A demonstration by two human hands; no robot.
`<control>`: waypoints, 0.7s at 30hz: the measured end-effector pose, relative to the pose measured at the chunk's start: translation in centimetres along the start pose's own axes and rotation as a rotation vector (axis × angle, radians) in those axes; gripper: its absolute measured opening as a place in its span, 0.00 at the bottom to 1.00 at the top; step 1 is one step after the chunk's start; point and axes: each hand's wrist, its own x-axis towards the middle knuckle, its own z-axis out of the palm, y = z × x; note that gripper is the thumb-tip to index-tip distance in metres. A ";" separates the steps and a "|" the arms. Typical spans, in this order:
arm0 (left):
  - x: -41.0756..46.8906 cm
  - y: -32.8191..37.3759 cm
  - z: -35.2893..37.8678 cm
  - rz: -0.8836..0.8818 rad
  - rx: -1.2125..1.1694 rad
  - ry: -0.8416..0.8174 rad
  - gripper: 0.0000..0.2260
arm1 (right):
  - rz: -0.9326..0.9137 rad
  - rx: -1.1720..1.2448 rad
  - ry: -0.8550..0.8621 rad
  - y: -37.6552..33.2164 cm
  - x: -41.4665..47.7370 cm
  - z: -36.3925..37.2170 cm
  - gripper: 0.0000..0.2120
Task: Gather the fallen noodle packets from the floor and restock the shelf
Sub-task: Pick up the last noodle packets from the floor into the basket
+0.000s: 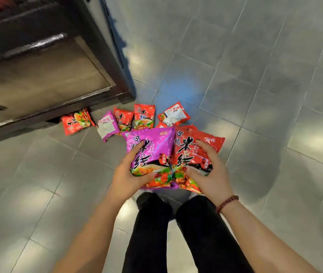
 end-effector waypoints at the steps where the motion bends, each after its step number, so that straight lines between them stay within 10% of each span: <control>1: -1.6 0.7 -1.0 0.005 -0.029 0.031 0.39 | -0.017 -0.018 -0.022 -1.7 -0.8 0.3 0.34; 21: -26.4 -1.5 -25.6 -0.052 -0.393 0.770 0.39 | -0.496 -0.209 -0.676 -23.5 -12.1 24.0 0.32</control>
